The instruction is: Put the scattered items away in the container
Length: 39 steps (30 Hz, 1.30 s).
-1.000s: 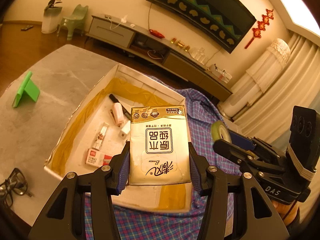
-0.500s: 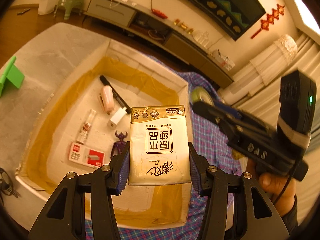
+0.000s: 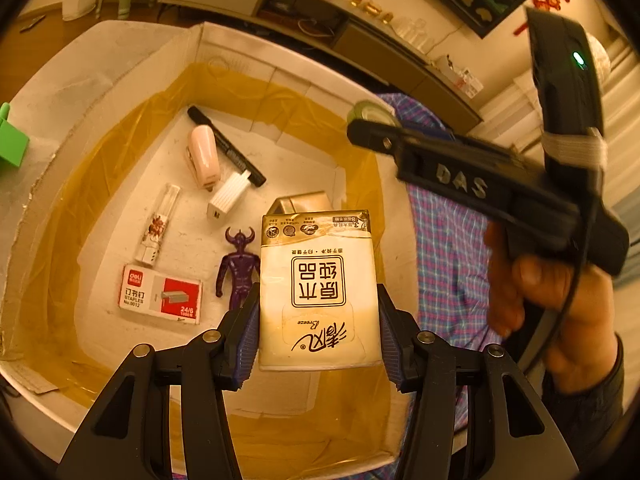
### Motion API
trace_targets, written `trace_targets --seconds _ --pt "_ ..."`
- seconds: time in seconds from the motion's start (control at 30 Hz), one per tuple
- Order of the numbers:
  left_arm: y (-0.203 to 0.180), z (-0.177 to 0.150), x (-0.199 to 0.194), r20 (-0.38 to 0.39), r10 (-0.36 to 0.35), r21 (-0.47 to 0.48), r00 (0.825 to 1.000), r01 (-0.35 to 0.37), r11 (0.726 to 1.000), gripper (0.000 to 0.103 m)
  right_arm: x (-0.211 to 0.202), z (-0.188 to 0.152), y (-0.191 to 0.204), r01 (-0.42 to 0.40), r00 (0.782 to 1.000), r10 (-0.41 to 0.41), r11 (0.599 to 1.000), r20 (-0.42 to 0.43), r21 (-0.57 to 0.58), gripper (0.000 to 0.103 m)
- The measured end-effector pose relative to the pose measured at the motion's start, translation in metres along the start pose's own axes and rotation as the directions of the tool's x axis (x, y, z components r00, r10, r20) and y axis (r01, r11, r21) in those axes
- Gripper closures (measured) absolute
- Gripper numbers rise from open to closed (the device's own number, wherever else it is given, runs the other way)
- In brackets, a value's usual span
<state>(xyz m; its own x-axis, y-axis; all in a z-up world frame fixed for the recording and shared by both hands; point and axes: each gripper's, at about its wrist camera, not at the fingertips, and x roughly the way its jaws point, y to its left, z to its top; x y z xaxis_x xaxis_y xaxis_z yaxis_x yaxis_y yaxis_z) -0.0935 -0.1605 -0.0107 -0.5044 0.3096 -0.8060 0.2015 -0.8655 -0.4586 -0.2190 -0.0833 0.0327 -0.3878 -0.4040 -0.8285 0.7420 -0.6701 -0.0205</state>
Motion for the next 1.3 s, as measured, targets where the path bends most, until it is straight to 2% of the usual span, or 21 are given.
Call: trace_targets --seconds 0.07,0.13,0.6,0.73,0.97,1.17,1.3 --pt "-0.001 -0.002 0.005 -0.031 -0.008 0.008 0.999 0.009 1.0 0.048 0.007 0.001 -0.001 0.032 0.999 -0.032 0.999 -0.012 -0.017 0.051" --pt "-0.001 -0.002 0.007 -0.052 -0.018 0.009 0.998 0.018 1.0 0.048 0.01 0.002 -0.003 0.047 0.999 -0.047 0.999 -0.007 -0.014 0.04" --pt "0.008 -0.005 -0.001 -0.033 0.005 0.018 0.999 -0.005 1.0 0.047 0.001 0.001 -0.002 0.028 1.0 -0.028 1.0 0.007 0.008 0.04" --pt "0.006 -0.008 -0.008 -0.008 0.027 0.049 1.0 -0.027 0.998 0.047 0.0 -0.001 0.0 0.025 1.0 -0.025 1.0 0.005 0.009 0.039" --pt "0.007 -0.018 -0.031 0.074 0.1 0.074 0.992 -0.105 0.992 0.047 -0.014 -0.008 0.006 0.011 1.0 -0.011 1.0 -0.002 0.007 0.039" --pt "0.011 -0.032 -0.05 0.142 0.158 0.086 0.977 -0.171 0.982 0.047 -0.034 -0.027 0.032 -0.022 0.999 0.02 0.995 -0.031 -0.095 0.036" --pt "0.013 -0.042 -0.061 0.177 0.163 0.08 0.971 -0.179 0.981 0.047 -0.05 -0.045 0.051 -0.023 0.999 0.017 0.985 -0.036 -0.169 0.035"
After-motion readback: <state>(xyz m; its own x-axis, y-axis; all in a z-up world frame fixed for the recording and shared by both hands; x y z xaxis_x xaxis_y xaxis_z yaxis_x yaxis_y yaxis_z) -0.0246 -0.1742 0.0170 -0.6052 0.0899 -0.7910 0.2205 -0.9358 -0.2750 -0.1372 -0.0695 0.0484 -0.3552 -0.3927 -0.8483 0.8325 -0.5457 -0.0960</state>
